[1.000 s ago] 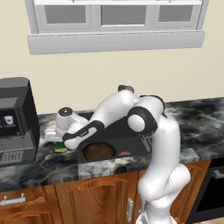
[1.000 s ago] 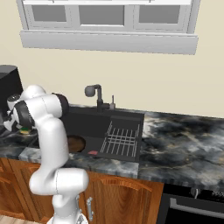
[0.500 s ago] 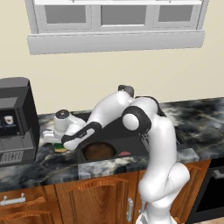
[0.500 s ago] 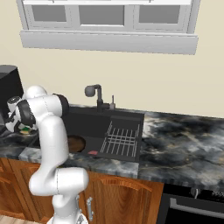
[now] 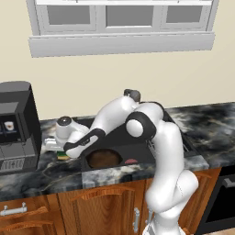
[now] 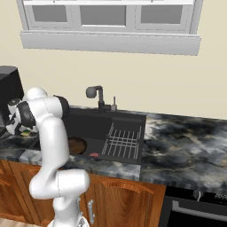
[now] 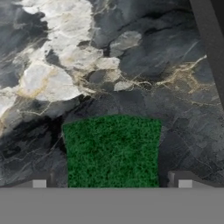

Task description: Pick the pan and sponge and place them into the sink. Then turn on the water.

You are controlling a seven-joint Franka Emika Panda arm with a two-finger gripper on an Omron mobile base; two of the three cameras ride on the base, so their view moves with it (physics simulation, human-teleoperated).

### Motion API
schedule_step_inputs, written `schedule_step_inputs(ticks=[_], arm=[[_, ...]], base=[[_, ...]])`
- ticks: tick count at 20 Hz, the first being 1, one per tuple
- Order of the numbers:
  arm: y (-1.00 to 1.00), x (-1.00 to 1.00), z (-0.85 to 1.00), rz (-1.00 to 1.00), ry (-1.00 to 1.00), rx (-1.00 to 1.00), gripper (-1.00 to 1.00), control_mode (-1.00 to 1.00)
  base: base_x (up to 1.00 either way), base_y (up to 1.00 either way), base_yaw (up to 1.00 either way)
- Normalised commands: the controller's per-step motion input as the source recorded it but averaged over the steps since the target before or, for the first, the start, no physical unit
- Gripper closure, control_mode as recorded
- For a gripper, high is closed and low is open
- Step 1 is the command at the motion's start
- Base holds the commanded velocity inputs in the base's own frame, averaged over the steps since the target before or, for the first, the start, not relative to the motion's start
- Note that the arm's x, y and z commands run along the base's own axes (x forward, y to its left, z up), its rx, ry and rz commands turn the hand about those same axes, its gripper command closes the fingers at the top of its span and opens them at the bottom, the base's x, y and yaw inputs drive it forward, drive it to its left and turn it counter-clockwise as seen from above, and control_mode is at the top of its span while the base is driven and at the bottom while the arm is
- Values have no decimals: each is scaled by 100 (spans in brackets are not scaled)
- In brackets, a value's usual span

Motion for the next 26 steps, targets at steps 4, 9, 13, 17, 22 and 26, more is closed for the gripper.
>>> schedule_step_inputs(ticks=[4,9,13,17,22,26], arm=[[0,3,-17,0,0,0,100,-100],[-1,0,-13,0,-1,0,100,-100],[-7,0,-12,0,-1,0,100,-100],[-6,-5,9,0,-2,3,100,-100],[-4,-4,39,-2,-2,3,100,-100],[-8,-3,44,-3,0,4,100,-100]], base=[[0,0,0],[0,0,0],[0,0,0],[0,0,0],[0,0,0],[0,0,0]])
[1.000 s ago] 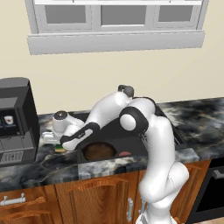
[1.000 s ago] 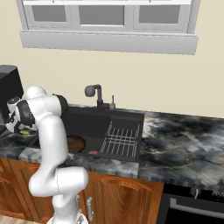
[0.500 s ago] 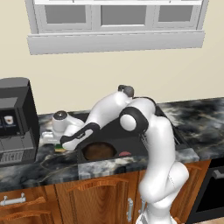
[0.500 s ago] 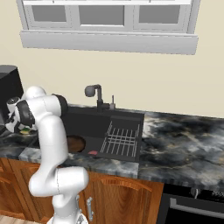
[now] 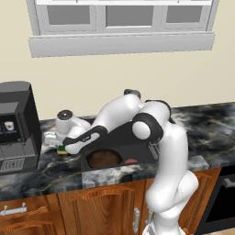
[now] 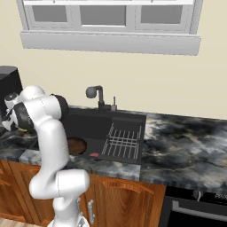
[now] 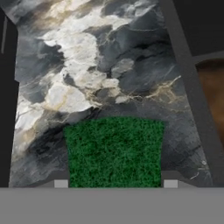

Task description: Pick the pan and sponge and place them into the sink. Then turn on the water.

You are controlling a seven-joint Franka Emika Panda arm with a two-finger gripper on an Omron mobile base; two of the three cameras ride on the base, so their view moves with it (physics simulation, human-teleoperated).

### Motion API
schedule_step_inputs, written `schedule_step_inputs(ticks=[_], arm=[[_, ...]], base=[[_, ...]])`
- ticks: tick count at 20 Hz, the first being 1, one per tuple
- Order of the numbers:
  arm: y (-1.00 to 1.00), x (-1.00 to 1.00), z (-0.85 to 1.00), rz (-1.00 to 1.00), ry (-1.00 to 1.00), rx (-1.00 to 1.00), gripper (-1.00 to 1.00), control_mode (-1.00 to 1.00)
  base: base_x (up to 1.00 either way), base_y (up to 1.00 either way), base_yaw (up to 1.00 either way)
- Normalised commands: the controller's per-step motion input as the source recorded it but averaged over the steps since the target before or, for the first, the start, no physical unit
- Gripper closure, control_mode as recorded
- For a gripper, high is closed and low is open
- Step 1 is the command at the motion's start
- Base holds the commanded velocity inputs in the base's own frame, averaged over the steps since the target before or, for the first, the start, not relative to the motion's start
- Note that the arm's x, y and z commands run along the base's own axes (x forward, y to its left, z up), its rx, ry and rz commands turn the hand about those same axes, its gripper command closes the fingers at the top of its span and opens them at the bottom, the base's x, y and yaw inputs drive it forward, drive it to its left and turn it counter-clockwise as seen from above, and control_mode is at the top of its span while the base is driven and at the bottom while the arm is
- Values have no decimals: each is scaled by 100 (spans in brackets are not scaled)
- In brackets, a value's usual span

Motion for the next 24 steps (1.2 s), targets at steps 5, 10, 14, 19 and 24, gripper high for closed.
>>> schedule_step_inputs(ticks=[5,10,14,19,24], arm=[[-25,-1,12,-8,5,1,100,-100],[-31,-5,8,-12,4,0,100,-100],[-30,-5,4,-12,4,-1,100,-100],[-28,-4,1,-13,3,-1,100,-100],[-28,-3,0,-14,1,-2,100,-100]], base=[[0,0,0],[0,0,0],[0,0,0],[0,0,0],[0,0,0]])
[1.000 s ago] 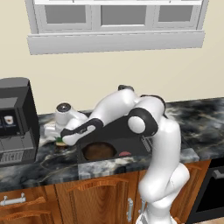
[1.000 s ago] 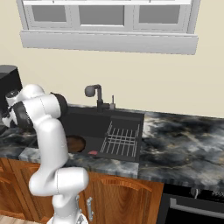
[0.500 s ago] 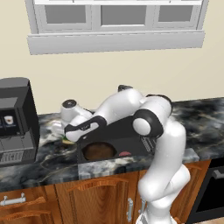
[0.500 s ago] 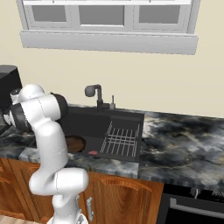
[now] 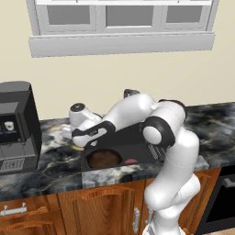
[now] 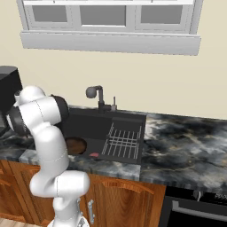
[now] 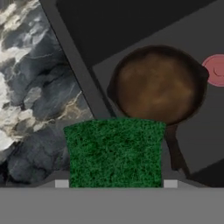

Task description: Pick the pan and sponge and place them into the sink. Then turn on the water.

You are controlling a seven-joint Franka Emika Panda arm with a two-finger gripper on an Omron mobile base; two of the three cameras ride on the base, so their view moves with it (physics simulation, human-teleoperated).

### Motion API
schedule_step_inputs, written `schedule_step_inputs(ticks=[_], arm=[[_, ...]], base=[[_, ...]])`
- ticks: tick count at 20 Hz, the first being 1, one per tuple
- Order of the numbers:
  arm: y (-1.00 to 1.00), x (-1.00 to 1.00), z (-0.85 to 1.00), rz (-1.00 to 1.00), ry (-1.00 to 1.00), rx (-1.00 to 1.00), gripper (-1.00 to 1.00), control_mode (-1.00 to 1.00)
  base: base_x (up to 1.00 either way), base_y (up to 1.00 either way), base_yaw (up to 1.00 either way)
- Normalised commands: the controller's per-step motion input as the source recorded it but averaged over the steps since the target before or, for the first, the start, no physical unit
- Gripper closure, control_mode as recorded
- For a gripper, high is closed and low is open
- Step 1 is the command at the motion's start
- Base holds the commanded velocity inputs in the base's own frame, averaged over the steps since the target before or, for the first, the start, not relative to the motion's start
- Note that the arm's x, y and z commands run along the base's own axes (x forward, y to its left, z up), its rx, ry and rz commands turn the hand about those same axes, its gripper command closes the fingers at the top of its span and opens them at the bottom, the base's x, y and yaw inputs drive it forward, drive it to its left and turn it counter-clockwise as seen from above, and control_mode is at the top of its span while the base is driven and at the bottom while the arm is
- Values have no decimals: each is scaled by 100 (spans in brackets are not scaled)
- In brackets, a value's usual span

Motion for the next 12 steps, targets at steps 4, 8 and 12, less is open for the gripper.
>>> schedule_step_inputs(ticks=[4,8,12], arm=[[-27,-1,0,-15,0,-1,100,-100],[-33,-1,-2,-14,0,0,100,-100],[-36,0,-7,-12,2,0,100,-100]], base=[[0,0,0],[0,0,0],[0,0,0]])
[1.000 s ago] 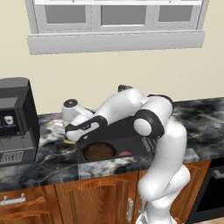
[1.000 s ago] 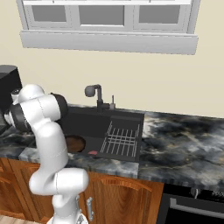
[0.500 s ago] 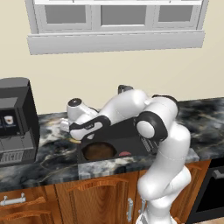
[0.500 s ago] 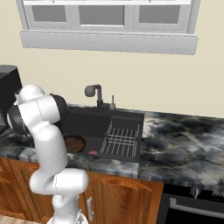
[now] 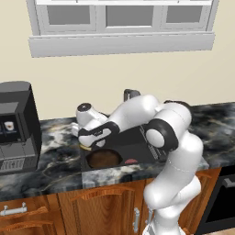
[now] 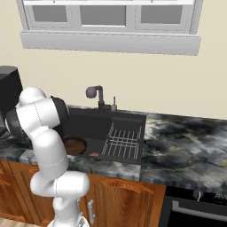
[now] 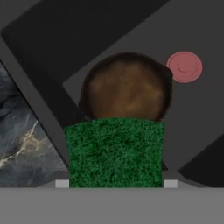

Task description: Pick the pan and sponge and place them into the sink. Then turn on the water.

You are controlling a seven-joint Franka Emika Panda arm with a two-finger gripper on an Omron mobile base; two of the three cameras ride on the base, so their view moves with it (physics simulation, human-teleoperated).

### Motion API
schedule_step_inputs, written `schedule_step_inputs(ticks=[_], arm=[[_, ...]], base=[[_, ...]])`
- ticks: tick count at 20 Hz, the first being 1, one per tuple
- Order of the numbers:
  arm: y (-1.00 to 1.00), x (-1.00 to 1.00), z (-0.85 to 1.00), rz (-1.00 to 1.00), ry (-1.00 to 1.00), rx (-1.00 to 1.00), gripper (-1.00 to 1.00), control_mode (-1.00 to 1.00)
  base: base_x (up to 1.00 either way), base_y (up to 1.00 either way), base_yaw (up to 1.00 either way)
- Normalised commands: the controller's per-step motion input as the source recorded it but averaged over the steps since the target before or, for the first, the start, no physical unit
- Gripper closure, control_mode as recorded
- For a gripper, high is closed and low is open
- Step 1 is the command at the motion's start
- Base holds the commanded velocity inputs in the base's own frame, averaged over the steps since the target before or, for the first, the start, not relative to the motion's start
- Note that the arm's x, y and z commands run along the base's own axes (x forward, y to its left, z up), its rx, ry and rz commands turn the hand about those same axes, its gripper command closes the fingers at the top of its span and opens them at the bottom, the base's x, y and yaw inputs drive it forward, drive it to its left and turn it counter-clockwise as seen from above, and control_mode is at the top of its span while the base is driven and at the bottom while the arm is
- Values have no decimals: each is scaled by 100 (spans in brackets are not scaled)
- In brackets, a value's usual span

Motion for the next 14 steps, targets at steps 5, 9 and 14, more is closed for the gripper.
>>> schedule_step_inputs(ticks=[5,9,14], arm=[[-35,0,-11,-12,3,0,100,-100],[-32,3,-16,-11,5,2,100,-100],[-21,1,-24,-10,1,5,100,-100]], base=[[0,0,0],[0,0,0],[0,0,0]])
